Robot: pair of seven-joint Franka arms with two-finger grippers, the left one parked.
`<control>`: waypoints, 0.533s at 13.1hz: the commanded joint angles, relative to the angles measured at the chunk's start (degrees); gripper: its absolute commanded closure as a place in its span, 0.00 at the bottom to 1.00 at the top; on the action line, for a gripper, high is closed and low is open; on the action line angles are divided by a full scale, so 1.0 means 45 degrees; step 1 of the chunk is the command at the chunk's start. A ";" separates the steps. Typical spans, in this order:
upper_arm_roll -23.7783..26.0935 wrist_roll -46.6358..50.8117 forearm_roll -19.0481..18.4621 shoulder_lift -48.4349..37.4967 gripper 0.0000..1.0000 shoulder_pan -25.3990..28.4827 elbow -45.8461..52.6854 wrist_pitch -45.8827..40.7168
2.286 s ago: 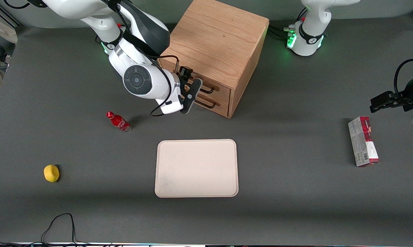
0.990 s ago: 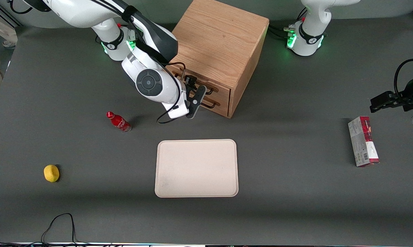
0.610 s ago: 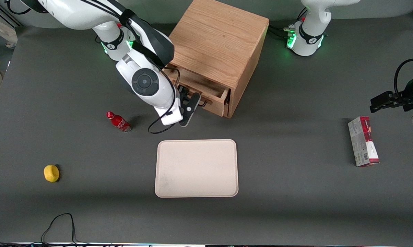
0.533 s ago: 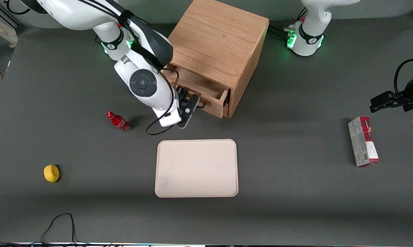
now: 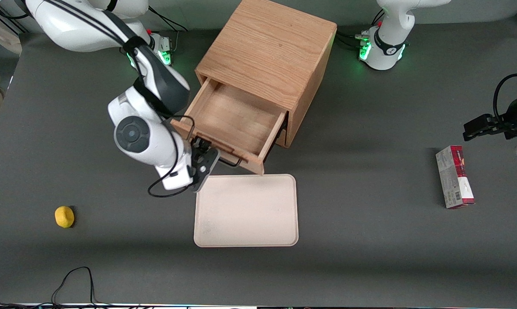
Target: Open upper drawer
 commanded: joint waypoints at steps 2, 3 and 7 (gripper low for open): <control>-0.0743 -0.0291 -0.0638 0.0314 0.00 0.0087 0.1127 -0.0078; -0.0843 -0.0271 -0.0873 0.0314 0.00 0.0087 0.1380 -0.0078; -0.1195 -0.0232 -0.0993 0.0372 0.00 0.0087 0.2357 -0.0078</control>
